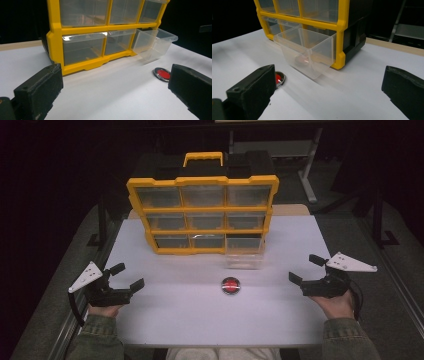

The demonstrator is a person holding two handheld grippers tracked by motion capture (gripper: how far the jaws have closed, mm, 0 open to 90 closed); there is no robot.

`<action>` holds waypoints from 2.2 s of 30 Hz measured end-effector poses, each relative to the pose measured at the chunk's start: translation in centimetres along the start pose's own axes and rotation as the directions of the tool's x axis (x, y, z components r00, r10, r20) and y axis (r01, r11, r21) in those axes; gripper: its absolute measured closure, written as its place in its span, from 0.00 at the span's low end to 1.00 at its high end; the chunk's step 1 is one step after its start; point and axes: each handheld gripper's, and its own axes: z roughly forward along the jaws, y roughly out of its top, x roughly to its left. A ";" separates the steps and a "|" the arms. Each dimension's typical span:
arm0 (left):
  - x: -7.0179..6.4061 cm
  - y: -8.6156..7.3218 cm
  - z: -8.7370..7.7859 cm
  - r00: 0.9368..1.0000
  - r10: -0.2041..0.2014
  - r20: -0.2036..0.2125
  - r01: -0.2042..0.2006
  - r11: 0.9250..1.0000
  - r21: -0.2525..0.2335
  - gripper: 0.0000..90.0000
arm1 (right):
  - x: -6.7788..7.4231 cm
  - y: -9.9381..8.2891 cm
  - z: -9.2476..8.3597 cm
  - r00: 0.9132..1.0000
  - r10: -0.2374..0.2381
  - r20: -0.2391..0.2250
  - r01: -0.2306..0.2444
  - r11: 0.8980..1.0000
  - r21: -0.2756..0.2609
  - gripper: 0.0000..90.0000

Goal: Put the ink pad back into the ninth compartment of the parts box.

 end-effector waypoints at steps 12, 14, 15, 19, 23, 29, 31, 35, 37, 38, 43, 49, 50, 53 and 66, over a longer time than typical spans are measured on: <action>0.1 0.0 0.2 1.000 -0.005 0.006 0.005 1.000 0.000 0.00 | 0.5 0.1 0.0 1.000 -0.020 -0.006 0.021 1.000 0.007 0.00; 0.1 0.0 0.2 1.000 -0.009 0.006 0.009 1.000 -0.001 0.00 | 0.7 0.2 0.1 1.000 -0.024 -0.012 0.024 1.000 0.013 0.00; 0.1 0.0 0.1 1.000 -0.012 0.003 0.012 1.000 -0.005 0.00 | 0.8 0.2 0.2 1.000 -0.022 -0.015 0.022 1.000 0.012 0.00; 0.1 -0.1 0.1 1.000 -0.011 0.003 0.011 1.000 -0.006 0.00 | 1.0 0.4 0.2 0.999 -0.022 -0.029 0.022 1.000 0.012 0.00; 0.1 -0.1 0.1 1.000 -0.008 0.001 0.008 1.000 0.000 0.00 | 1.5 0.8 0.4 0.999 -0.029 -0.045 0.030 1.000 0.008 0.00; 0.1 -0.2 0.1 1.000 -0.011 0.000 0.011 1.000 -0.001 0.00 | 2.4 1.3 1.4 0.996 -0.061 -0.062 0.065 0.996 0.056 0.00; 0.1 -0.1 0.1 1.000 -0.011 0.002 0.011 1.000 -0.003 0.00 | 2.8 1.4 1.8 0.995 -0.068 -0.070 0.073 0.995 0.069 0.00; 0.0 -0.1 0.2 1.000 -0.013 0.003 0.013 1.000 -0.004 0.00 | 3.4 1.7 2.5 0.993 -0.082 -0.090 0.091 0.991 0.097 0.00; 0.0 -0.1 0.2 1.000 -0.013 0.004 0.013 1.000 -0.001 0.00 | 3.7 1.7 2.8 0.991 -0.093 -0.100 0.104 0.988 0.111 0.00; 0.0 -0.1 0.2 1.000 -0.013 0.004 0.013 1.000 -0.001 0.00 | 3.8 1.7 2.9 0.990 -0.091 -0.104 0.103 0.988 0.116 0.00; 0.1 -0.2 0.2 1.000 -0.013 0.004 0.013 1.000 -0.003 0.00 | 4.2 1.8 3.5 0.988 -0.091 -0.128 0.109 0.984 0.138 0.00; 0.0 -0.2 0.2 1.000 -0.011 0.003 0.011 1.000 -0.001 0.00 | 4.8 1.8 4.1 0.983 -0.099 -0.152 0.123 0.980 0.154 0.00; 0.0 -0.2 0.2 1.000 -0.011 -0.001 0.011 1.000 -0.001 0.00 | 4.9 1.9 4.2 0.983 -0.100 -0.156 0.124 0.980 0.156 0.00; 0.1 -0.2 0.1 1.000 -0.011 -0.007 0.011 1.000 -0.006 0.00 | 5.1 1.9 4.5 0.981 -0.101 -0.168 0.128 0.979 0.161 0.00; 0.1 -0.2 0.2 1.000 -0.009 -0.003 0.009 1.000 -0.007 0.00 | 6.7 1.8 6.3 0.966 -0.128 -0.224 0.176 0.963 0.207 0.00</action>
